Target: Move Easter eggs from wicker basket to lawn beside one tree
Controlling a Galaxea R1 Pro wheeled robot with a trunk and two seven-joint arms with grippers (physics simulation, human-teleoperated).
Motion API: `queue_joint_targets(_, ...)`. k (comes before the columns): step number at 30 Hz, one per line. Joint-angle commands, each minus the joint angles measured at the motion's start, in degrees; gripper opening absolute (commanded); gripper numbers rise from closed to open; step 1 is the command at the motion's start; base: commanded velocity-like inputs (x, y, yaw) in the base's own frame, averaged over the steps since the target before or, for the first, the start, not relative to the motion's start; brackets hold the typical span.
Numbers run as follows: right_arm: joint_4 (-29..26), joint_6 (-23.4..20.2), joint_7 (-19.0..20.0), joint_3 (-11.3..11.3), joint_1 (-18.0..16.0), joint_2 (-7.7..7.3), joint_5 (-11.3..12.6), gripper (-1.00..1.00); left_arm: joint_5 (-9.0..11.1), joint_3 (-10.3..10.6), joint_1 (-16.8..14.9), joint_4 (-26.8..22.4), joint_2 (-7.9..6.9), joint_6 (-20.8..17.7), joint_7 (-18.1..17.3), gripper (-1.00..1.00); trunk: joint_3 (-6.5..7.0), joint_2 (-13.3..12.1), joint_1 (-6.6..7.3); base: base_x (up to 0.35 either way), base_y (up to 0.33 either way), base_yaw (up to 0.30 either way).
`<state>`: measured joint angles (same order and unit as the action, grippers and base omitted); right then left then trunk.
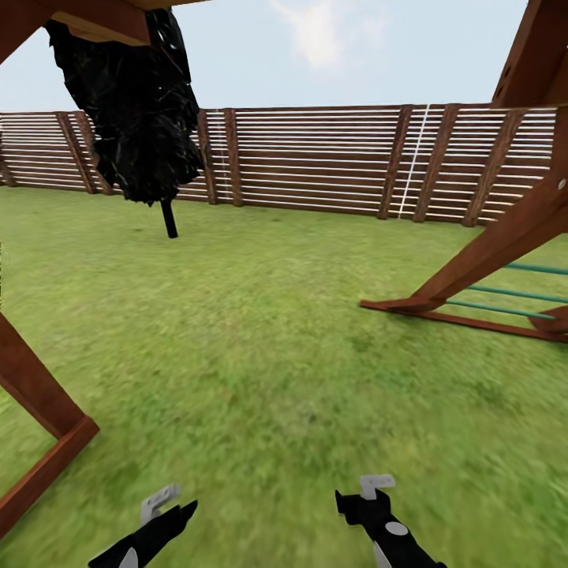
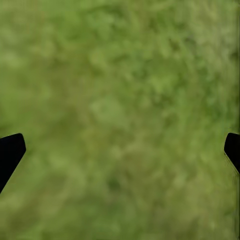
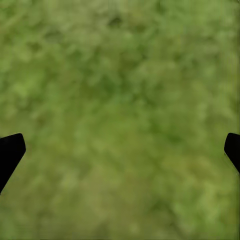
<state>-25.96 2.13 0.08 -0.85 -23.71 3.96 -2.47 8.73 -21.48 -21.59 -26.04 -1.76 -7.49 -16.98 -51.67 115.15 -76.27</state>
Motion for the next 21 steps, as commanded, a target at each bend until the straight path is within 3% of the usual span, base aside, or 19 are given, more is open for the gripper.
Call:
queue_joint_targets(1, 0.03, 0.15, 0.01, -0.03, -0.03, -0.01, -0.26, 1.0, 0.58, -0.32, -0.03, -0.06, 0.02, -0.6, -0.34, 1.0, -0.05, 0.02, -0.02, 0.314, -0.104, 0.155)
queue_joint_targets(17, 1.37, 0.22, 0.01, -0.03, -0.03, -0.01, -0.34, 1.0, 0.58, -0.32, -0.03, -0.13, 0.0, -0.6, -0.34, 1.0, -0.05, 0.02, -0.02, 0.314, -0.104, 0.271)
queue_joint_targets(21, 1.43, 0.24, 0.07, -0.03, -0.03, -0.01, -0.34, 1.0, 0.55, -0.32, -0.03, -0.13, 0.0, -0.6, -0.34, 1.0, -0.05, 0.02, -0.02, 0.314, -0.104, 0.077)
